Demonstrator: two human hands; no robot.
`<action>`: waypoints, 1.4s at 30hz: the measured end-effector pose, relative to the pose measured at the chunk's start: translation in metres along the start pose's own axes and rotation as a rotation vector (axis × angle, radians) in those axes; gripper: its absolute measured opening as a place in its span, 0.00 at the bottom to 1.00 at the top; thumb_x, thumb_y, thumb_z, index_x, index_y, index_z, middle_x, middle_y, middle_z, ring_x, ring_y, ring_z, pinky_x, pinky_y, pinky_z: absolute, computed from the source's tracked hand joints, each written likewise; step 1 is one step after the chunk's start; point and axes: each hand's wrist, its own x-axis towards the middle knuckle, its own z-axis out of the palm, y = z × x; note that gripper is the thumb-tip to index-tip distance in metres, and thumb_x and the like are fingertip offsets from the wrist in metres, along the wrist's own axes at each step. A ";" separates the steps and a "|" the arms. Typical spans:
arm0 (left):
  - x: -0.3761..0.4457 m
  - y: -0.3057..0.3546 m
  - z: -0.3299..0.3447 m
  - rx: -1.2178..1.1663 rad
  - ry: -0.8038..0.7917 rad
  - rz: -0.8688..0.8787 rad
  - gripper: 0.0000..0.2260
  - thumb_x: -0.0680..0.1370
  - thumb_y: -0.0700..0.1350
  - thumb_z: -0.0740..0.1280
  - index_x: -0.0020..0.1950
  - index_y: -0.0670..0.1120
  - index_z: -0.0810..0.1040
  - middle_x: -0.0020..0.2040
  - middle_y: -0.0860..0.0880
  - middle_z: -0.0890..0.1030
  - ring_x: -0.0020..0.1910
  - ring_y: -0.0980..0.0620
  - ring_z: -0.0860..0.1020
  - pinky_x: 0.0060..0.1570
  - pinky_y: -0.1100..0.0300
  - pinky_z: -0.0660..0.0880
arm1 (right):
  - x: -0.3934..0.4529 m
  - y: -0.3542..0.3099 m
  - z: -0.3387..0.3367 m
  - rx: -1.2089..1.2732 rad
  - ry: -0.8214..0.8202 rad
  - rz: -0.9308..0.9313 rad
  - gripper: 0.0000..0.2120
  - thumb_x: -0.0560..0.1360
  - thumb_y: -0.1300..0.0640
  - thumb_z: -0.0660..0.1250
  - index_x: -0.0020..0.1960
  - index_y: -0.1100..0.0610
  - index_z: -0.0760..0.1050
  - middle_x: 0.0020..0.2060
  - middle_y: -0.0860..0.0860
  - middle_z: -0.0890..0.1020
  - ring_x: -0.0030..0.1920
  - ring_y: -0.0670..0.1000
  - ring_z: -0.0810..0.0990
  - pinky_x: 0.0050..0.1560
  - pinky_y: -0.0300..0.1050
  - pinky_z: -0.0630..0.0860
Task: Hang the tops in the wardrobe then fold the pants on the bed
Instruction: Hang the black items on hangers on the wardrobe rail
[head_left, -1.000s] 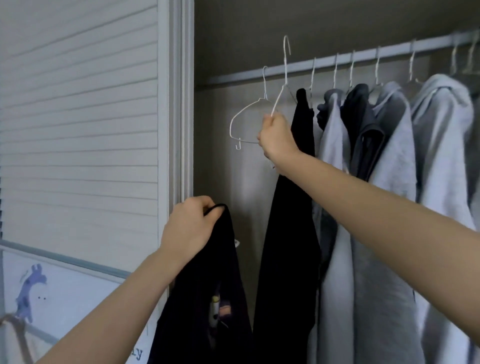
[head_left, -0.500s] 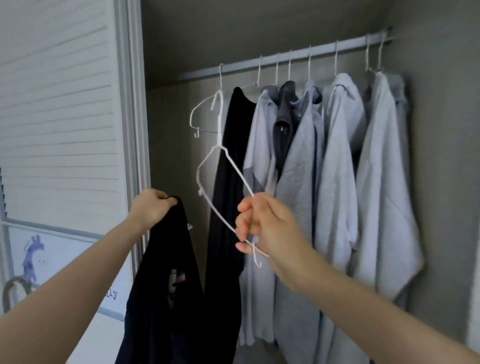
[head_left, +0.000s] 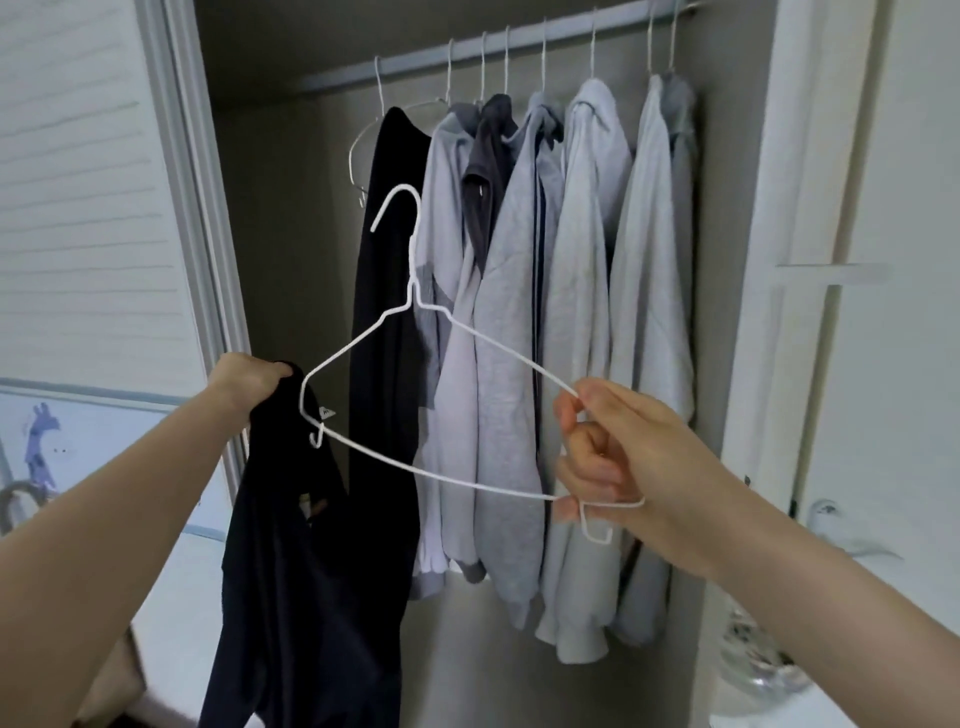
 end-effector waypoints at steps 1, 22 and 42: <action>-0.004 0.001 0.001 -0.032 -0.006 -0.028 0.14 0.74 0.43 0.72 0.51 0.32 0.79 0.40 0.40 0.80 0.39 0.41 0.79 0.45 0.50 0.79 | -0.004 0.000 -0.002 0.000 -0.015 0.021 0.16 0.83 0.54 0.51 0.41 0.57 0.69 0.22 0.51 0.59 0.23 0.49 0.57 0.32 0.45 0.70; -0.105 0.075 -0.009 0.759 -0.009 1.096 0.22 0.80 0.60 0.55 0.56 0.47 0.82 0.49 0.48 0.79 0.50 0.44 0.74 0.53 0.46 0.73 | -0.003 0.054 -0.002 0.221 -0.179 -0.176 0.15 0.82 0.53 0.53 0.43 0.58 0.74 0.21 0.48 0.64 0.22 0.46 0.62 0.45 0.59 0.78; -0.131 0.075 -0.023 -0.219 -0.197 0.784 0.22 0.80 0.56 0.64 0.34 0.40 0.73 0.31 0.48 0.70 0.32 0.58 0.69 0.36 0.67 0.67 | 0.019 0.112 0.031 -1.129 -0.360 -0.068 0.24 0.78 0.54 0.59 0.70 0.36 0.62 0.53 0.32 0.69 0.63 0.45 0.62 0.68 0.53 0.59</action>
